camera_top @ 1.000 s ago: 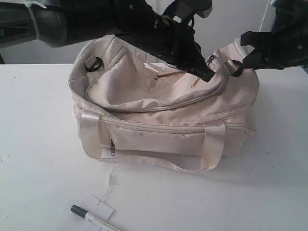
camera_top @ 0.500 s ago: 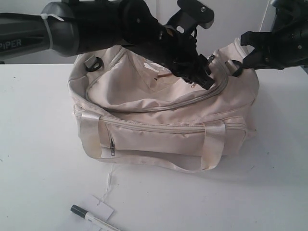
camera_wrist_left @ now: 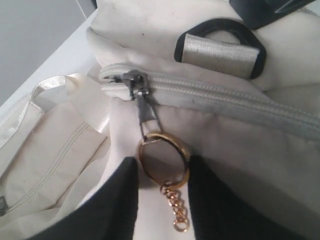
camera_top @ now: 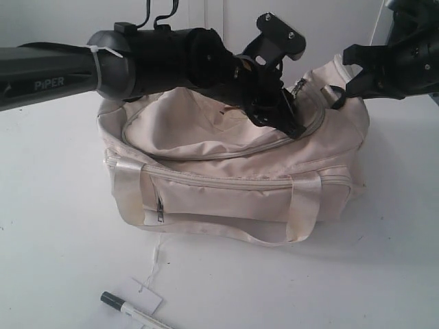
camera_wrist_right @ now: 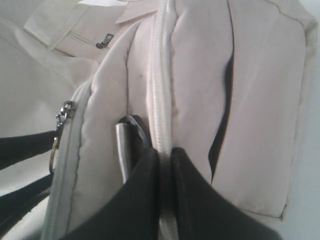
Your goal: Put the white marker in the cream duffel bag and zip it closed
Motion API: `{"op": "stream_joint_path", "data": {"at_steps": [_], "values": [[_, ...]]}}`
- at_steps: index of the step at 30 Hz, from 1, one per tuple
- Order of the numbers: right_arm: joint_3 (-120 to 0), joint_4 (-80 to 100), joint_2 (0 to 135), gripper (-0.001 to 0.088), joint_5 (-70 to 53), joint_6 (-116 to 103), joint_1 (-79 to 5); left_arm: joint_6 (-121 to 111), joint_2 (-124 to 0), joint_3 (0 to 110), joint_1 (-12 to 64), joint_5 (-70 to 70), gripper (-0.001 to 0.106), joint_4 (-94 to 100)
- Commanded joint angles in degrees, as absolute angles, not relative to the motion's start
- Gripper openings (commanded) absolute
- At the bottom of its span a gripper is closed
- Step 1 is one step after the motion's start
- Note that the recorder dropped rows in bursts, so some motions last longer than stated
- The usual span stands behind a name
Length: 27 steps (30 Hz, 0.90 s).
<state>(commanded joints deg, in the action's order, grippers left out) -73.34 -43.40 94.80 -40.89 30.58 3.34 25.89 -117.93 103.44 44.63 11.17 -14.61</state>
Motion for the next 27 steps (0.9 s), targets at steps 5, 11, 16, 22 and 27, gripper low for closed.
{"op": "stream_joint_path", "data": {"at_steps": [5, 11, 16, 22, 27], "values": [[-73.34, -42.66, 94.8, 0.0, -40.89, 31.03, 3.34, 25.76, -117.81, 103.44, 44.63, 11.27, 0.0, -14.61], [-73.34, -41.32, 94.8, 0.0, -39.92, 31.03, 3.34, 25.51, -115.86, 103.44, 44.63, 13.67, 0.0, -14.94], [-73.34, -41.32, 94.8, 0.0, -38.4, 31.03, 3.34, 25.43, -114.04, 103.44, 44.63, 17.53, 0.0, -17.92], [-73.34, -41.32, 94.8, 0.0, -38.53, 31.24, 3.34, 25.43, -113.57, 103.44, 44.63, 18.93, 0.0, -25.94], [-73.34, -41.32, 94.8, 0.0, -38.53, 31.24, 3.34, 25.43, -113.47, 103.44, 44.63, 18.93, 0.0, -33.42]]}}
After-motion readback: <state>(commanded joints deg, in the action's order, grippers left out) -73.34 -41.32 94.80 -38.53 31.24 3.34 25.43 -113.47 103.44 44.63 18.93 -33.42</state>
